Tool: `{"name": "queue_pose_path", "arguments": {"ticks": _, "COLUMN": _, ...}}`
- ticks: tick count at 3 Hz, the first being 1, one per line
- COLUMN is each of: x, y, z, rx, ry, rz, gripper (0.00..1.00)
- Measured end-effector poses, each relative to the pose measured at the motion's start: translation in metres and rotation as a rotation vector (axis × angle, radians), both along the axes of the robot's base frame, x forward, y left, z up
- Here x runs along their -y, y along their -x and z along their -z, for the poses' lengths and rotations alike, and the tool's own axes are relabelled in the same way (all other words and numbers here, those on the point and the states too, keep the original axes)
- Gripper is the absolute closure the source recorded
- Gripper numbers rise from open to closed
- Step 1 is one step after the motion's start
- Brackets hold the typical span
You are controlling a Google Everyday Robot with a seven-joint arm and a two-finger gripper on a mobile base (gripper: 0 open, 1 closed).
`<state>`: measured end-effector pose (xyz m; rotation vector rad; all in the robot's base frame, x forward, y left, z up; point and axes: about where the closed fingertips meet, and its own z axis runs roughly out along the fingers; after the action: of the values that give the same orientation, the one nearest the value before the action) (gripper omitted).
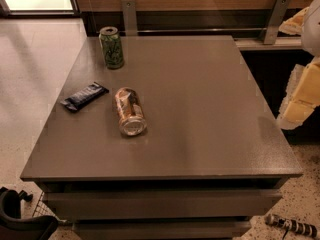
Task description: Place orange can upright
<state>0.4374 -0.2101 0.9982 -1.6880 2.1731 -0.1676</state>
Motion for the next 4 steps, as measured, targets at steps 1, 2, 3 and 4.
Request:
{"name": "queue_pose_path", "arguments": {"ticks": 1, "x": 0.0, "y": 0.0, "z": 0.0, "rx": 0.0, "ry": 0.0, "rz": 0.0, "gripper": 0.0}}
{"name": "queue_pose_path", "arguments": {"ticks": 2, "x": -0.01, "y": -0.02, "z": 0.002, "rx": 0.028, "ry": -0.066, "rz": 0.02, "gripper": 0.0}}
{"name": "queue_pose_path", "arguments": {"ticks": 3, "x": -0.028, "y": -0.048, "z": 0.013, "rx": 0.036, "ry": -0.21, "rz": 0.078, "gripper": 0.0}}
{"name": "queue_pose_path", "arguments": {"ticks": 4, "x": -0.071, "y": -0.08, "z": 0.01, "rx": 0.041, "ry": -0.393, "rz": 0.201, "gripper": 0.0}}
